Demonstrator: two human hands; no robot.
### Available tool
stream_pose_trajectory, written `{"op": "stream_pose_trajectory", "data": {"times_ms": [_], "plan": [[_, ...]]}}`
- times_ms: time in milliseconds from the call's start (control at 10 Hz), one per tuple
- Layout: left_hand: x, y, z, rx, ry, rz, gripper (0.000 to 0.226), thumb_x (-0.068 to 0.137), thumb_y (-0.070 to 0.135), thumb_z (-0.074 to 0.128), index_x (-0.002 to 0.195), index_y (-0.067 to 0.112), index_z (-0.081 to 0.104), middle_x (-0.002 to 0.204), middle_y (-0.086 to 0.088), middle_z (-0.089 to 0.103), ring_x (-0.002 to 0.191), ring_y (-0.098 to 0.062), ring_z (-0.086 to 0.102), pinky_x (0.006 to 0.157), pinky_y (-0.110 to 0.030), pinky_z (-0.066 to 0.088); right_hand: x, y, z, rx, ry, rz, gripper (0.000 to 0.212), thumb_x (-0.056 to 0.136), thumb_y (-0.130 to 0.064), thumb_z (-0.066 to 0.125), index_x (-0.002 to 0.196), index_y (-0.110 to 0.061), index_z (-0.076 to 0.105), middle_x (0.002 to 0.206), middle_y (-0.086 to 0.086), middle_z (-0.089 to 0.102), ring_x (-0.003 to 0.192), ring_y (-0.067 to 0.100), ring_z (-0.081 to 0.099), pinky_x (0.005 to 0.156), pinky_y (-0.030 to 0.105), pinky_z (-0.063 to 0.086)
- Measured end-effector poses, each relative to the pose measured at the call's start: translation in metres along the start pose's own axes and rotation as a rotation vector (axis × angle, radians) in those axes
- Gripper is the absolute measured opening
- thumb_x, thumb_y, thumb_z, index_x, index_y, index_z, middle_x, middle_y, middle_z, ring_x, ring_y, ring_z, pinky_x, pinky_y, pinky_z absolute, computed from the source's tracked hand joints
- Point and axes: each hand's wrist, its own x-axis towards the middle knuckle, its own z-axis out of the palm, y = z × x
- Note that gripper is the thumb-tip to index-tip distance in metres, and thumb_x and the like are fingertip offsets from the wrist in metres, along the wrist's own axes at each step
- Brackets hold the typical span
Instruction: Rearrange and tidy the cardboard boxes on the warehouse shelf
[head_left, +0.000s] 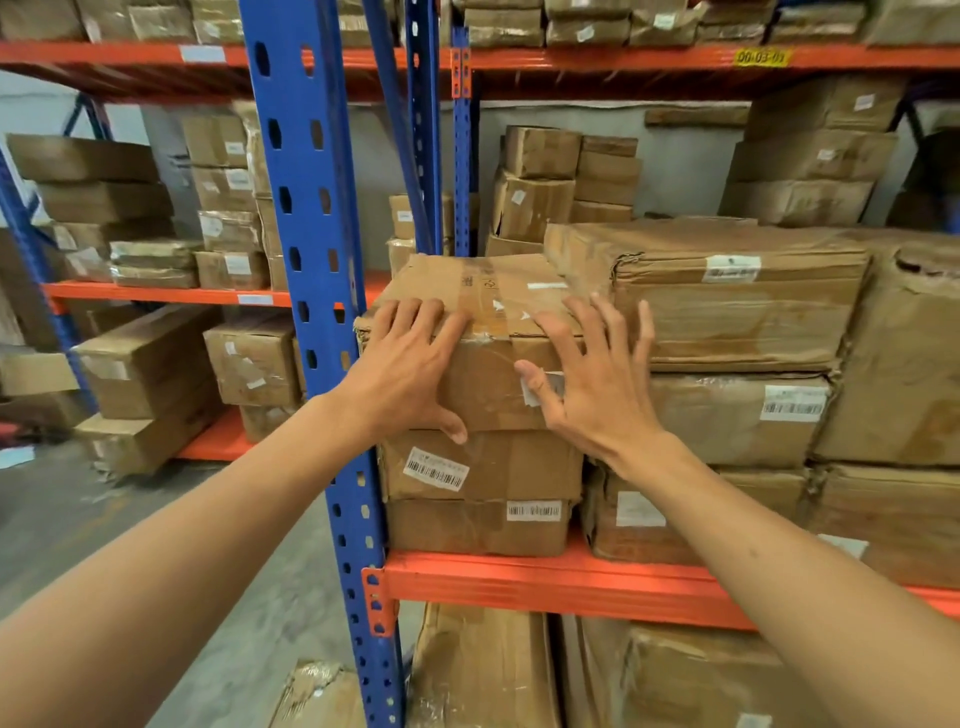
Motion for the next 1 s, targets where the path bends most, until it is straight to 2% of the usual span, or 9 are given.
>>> {"op": "stream_pose_trajectory", "data": {"times_ms": [100, 200, 300, 400, 600, 700, 800, 900, 1000], "plan": [[0.003, -0.008, 0.007, -0.064, 0.041, 0.031, 0.136, 0.046, 0.087, 0.074, 0.152, 0.012, 0.033, 0.141, -0.012, 0.044, 0.133, -0.033, 0.038, 0.114, -0.046, 0.021, 0.005, 0.0, 0.017, -0.037, 0.096, 0.024, 0.053, 0.1, -0.058, 0.042, 0.133, -0.02, 0.056, 0.131, 0.013, 0.057, 0.126, 0.037, 0.05, 0.115, 0.07, 0.009], [0.004, -0.011, 0.013, -0.059, 0.089, 0.067, 0.133, 0.05, 0.089, 0.071, 0.152, 0.01, 0.035, 0.142, -0.014, 0.046, 0.133, -0.034, 0.04, 0.115, -0.045, 0.02, 0.007, 0.002, 0.029, -0.048, 0.108, 0.038, 0.054, 0.099, -0.059, 0.041, 0.132, -0.018, 0.057, 0.129, 0.013, 0.057, 0.122, 0.037, 0.052, 0.116, 0.071, 0.006], [0.0, -0.013, 0.016, -0.081, 0.17, 0.094, 0.124, 0.06, 0.091, 0.062, 0.148, 0.005, 0.042, 0.139, -0.017, 0.051, 0.129, -0.036, 0.047, 0.113, -0.047, 0.026, 0.009, 0.002, 0.031, -0.068, 0.088, 0.04, 0.056, 0.099, -0.059, 0.04, 0.132, -0.018, 0.057, 0.131, 0.013, 0.055, 0.123, 0.036, 0.051, 0.116, 0.071, 0.002], [-0.003, -0.007, 0.022, -0.129, 0.294, 0.059, 0.106, 0.076, 0.09, 0.046, 0.138, 0.004, 0.053, 0.129, -0.017, 0.059, 0.117, -0.036, 0.054, 0.107, -0.046, 0.034, 0.008, 0.0, 0.027, -0.1, 0.052, 0.052, 0.058, 0.099, -0.059, 0.038, 0.134, -0.017, 0.057, 0.133, 0.013, 0.054, 0.125, 0.035, 0.049, 0.116, 0.071, 0.002], [-0.002, -0.007, 0.034, -0.111, 0.416, 0.071, 0.08, 0.093, 0.072, 0.043, 0.132, 0.003, 0.054, 0.122, -0.017, 0.059, 0.11, -0.035, 0.054, 0.099, -0.046, 0.039, 0.001, 0.001, 0.013, -0.135, 0.012, 0.031, 0.056, 0.1, -0.054, 0.041, 0.137, -0.015, 0.056, 0.136, 0.013, 0.054, 0.13, 0.034, 0.049, 0.118, 0.068, 0.005], [-0.002, -0.011, 0.041, -0.108, 0.45, 0.075, 0.072, 0.097, 0.064, 0.041, 0.133, 0.003, 0.053, 0.124, -0.018, 0.058, 0.113, -0.036, 0.053, 0.1, -0.046, 0.038, -0.005, 0.005, 0.007, -0.126, -0.007, 0.017, 0.056, 0.101, -0.049, 0.045, 0.142, -0.013, 0.051, 0.141, 0.015, 0.052, 0.135, 0.034, 0.047, 0.119, 0.066, 0.007], [-0.009, -0.006, 0.051, -0.146, 0.475, 0.017, 0.07, 0.099, 0.059, 0.039, 0.138, 0.002, 0.052, 0.132, -0.02, 0.056, 0.122, -0.039, 0.052, 0.108, -0.048, 0.034, -0.015, -0.007, 0.006, -0.06, -0.026, 0.087, 0.059, 0.101, -0.048, 0.047, 0.151, -0.017, 0.04, 0.153, 0.013, 0.042, 0.144, 0.03, 0.037, 0.121, 0.06, 0.008], [-0.029, 0.005, 0.049, -0.273, 0.521, -0.03, 0.075, 0.1, 0.049, 0.044, 0.154, -0.002, 0.036, 0.159, -0.023, 0.036, 0.149, -0.039, 0.031, 0.123, -0.056, 0.021, -0.045, -0.023, -0.012, 0.12, 0.009, 0.242, 0.055, 0.1, -0.04, 0.053, 0.149, -0.018, 0.042, 0.158, 0.011, 0.036, 0.146, 0.026, 0.033, 0.12, 0.058, 0.017], [-0.119, 0.029, 0.093, -0.446, 0.602, -0.089, 0.076, 0.1, 0.044, 0.046, 0.156, -0.004, 0.026, 0.166, -0.021, 0.019, 0.154, -0.039, 0.02, 0.12, -0.064, 0.02, -0.176, -0.053, -0.014, 0.34, 0.044, 0.454, 0.039, 0.097, -0.032, 0.058, 0.133, -0.015, 0.06, 0.144, -0.005, 0.046, 0.133, 0.026, 0.05, 0.106, 0.058, 0.041]]}}
